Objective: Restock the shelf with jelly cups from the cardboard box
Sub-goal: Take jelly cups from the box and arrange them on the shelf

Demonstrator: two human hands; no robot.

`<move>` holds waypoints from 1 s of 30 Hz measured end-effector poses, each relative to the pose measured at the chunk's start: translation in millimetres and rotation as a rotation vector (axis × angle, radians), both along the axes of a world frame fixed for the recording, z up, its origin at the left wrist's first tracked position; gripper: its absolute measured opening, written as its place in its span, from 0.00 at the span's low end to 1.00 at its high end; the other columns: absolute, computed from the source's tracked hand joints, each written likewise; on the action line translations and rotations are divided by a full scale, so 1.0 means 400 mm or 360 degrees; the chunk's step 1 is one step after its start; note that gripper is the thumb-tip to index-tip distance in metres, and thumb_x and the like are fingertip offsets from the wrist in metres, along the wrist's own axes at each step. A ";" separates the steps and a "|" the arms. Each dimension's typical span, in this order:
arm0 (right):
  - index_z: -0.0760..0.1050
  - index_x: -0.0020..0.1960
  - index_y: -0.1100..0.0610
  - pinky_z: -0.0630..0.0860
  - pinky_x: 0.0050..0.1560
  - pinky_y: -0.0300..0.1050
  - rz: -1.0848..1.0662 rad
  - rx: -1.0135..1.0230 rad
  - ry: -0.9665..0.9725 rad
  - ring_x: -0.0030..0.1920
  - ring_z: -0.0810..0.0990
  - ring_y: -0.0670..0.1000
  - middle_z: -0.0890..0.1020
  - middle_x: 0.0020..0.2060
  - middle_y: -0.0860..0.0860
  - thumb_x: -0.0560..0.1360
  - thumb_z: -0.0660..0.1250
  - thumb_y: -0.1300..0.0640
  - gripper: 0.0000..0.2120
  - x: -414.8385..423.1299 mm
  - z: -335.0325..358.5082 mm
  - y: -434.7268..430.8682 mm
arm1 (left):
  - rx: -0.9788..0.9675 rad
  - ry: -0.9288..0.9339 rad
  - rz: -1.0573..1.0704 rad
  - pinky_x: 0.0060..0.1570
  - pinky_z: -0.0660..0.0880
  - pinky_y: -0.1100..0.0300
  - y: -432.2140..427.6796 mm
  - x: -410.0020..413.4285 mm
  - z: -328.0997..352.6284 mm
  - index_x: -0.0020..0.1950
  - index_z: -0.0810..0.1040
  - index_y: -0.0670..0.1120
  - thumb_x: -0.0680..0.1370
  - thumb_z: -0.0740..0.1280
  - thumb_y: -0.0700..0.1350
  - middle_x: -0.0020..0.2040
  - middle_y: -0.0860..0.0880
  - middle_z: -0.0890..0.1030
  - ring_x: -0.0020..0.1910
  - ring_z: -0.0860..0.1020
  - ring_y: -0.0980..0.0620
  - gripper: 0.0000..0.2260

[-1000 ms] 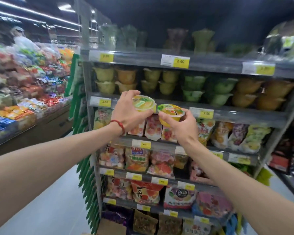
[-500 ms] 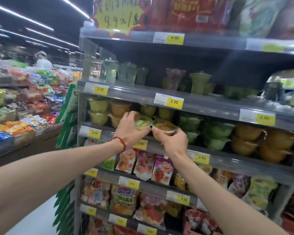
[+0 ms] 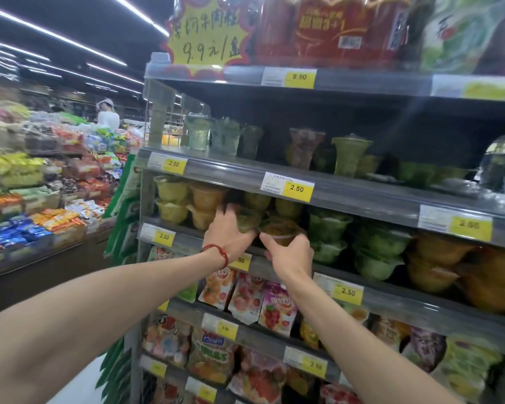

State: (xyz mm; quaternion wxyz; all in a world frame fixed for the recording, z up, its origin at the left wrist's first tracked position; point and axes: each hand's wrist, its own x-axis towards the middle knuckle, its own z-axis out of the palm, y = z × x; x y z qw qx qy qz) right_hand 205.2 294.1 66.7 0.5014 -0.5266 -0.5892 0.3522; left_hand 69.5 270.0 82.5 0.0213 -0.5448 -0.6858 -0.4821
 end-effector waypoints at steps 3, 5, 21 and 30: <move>0.76 0.57 0.52 0.82 0.57 0.57 0.0055 0.0045 -0.0028 0.52 0.85 0.55 0.84 0.51 0.53 0.71 0.73 0.37 0.23 0.001 -0.011 0.004 | -0.0096 0.0066 0.0007 0.54 0.76 0.47 0.010 0.000 0.000 0.66 0.67 0.52 0.71 0.70 0.60 0.66 0.46 0.70 0.55 0.78 0.39 0.28; 0.76 0.54 0.53 0.81 0.58 0.57 0.0070 0.0064 -0.0020 0.53 0.84 0.56 0.84 0.50 0.54 0.74 0.72 0.40 0.19 0.005 -0.007 -0.001 | -0.0170 0.0109 0.0023 0.54 0.76 0.45 0.016 -0.001 0.000 0.67 0.67 0.53 0.72 0.69 0.62 0.66 0.46 0.70 0.56 0.78 0.37 0.28; 0.70 0.64 0.50 0.80 0.60 0.59 0.0150 -0.0048 -0.0116 0.57 0.83 0.58 0.82 0.57 0.55 0.78 0.67 0.49 0.16 0.018 -0.038 -0.033 | -0.0167 0.0396 0.0027 0.59 0.74 0.42 0.003 0.000 -0.046 0.77 0.53 0.50 0.77 0.63 0.56 0.78 0.47 0.54 0.66 0.72 0.37 0.33; 0.66 0.72 0.55 0.77 0.64 0.58 0.0198 0.0077 -0.0418 0.64 0.77 0.61 0.77 0.66 0.57 0.80 0.65 0.57 0.22 0.051 -0.029 -0.076 | -0.0329 0.0568 0.0221 0.69 0.59 0.33 -0.018 0.025 -0.042 0.74 0.59 0.50 0.77 0.62 0.41 0.74 0.42 0.60 0.58 0.77 0.35 0.26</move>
